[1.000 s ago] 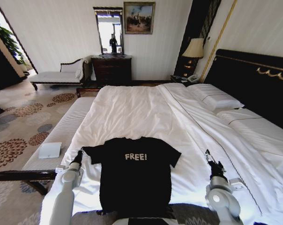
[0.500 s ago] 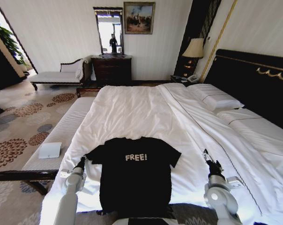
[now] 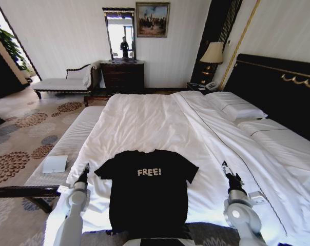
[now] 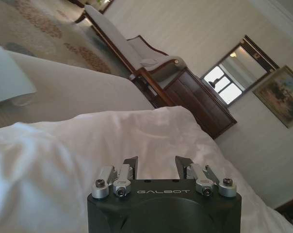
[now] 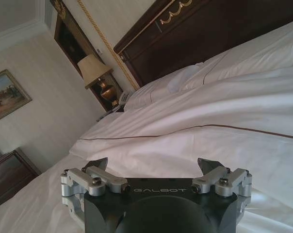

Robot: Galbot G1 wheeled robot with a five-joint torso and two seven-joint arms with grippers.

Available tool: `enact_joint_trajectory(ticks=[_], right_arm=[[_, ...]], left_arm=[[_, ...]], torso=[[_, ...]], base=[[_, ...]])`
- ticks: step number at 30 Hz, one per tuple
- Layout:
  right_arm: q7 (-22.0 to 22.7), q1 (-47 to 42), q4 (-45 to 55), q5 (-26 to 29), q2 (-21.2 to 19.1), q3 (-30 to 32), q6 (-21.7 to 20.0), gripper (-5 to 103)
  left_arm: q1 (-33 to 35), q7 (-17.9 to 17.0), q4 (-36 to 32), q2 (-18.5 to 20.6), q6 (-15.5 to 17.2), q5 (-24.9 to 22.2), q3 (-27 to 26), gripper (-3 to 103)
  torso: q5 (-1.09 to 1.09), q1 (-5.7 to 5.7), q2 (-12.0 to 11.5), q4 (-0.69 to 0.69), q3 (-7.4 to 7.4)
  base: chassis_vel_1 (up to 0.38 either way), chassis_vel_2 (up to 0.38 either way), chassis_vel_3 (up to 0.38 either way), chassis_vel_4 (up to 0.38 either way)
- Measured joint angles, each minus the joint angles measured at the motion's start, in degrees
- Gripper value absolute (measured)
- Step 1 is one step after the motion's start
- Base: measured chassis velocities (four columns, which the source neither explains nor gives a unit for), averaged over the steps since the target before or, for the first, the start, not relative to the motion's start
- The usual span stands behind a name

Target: Fold the clothes on the bed.

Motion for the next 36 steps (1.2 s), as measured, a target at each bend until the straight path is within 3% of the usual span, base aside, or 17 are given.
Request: enact_joint_trajectory(ticks=[2,3,4,6,8,9,15,19,26,31,33,36], right_arm=[[0.1,-0.4,0.5,0.3,-0.2,0.5,0.0,100],[0.1,-0.4,0.5,0.3,-0.2,0.5,0.0,100],[0.1,-0.5,0.6,0.4,-0.2,0.7,0.0,100],[0.3,-0.8,1.0,0.6,-0.2,1.1,-0.1,100],[0.3,-0.8,1.0,0.6,-0.2,1.2,-0.1,100],[0.4,-0.9,1.0,0.6,-0.2,1.3,-0.1,100],[0.7,-0.9,1.1,0.4,0.2,1.6,-0.3,100],[0.7,-1.0,0.7,0.2,0.8,1.8,-0.3,100],[0.9,-0.9,0.3,-0.6,1.6,1.6,-0.4,100],[1.2,-1.0,0.3,-1.0,2.1,1.5,-0.5,100],[1.2,-1.1,0.3,-1.2,2.2,1.5,-0.5,100],[1.2,-1.6,0.3,-1.6,2.6,1.5,-0.5,100]], left_arm=[[-5.0,-1.5,2.2,1.4,5.5,2.3,2.5,58],[-5.0,-1.5,2.2,1.4,5.5,2.3,2.5,58],[-6.7,-2.1,3.5,1.7,7.5,3.0,3.6,58],[-11.8,-3.3,7.9,1.9,11.5,4.1,7.5,69],[-12.8,-3.6,9.0,1.9,12.4,4.1,8.3,69],[-15.6,-4.2,11.9,1.7,14.5,4.1,10.2,80],[-24.6,-3.4,23.5,1.7,19.7,4.3,15.5,98],[-26.6,-2.9,27.4,2.0,20.5,5.4,17.3,100],[-26.1,-3.0,27.7,2.1,21.1,5.8,17.7,100],[-24.9,-4.2,25.5,2.6,23.6,3.2,17.2,100],[-24.8,-3.7,25.0,2.7,22.4,3.1,16.7,100],[-23.1,0.1,22.2,3.7,15.9,3.0,15.0,100]], torso=[[0.01,0.0,0.0,0.0,0.0],[0.01,0.0,0.0,0.0,0.0],[-0.01,0.01,0.0,0.0,0.0],[-0.01,0.01,0.0,-0.01,0.01],[-0.01,0.01,0.0,-0.02,0.0],[-0.01,0.01,0.0,-0.02,0.01],[-0.01,0.01,0.0,-0.02,0.01],[-0.01,0.01,0.0,-0.01,0.01],[0.0,0.01,0.0,-0.01,0.0],[-0.01,0.01,0.0,0.0,0.01],[-0.02,0.01,0.0,-0.01,0.0],[-0.01,0.01,0.0,-0.01,0.0]], base=[[0.0,0.0,0.0,0.0],[0.0,0.0,0.0,0.0],[0.0,0.0,0.0,0.0],[0.0,0.0,0.0,0.0],[0.0,0.0,0.0,0.0],[0.0,0.0,0.0,0.0],[0.0,0.0,0.0,0.0],[0.0,0.0,0.0,0.0],[0.0,0.0,0.0,0.0],[0.0,0.0,0.0,0.0],[0.0,0.0,0.0,0.0],[0.0,0.0,0.0,0.0]])
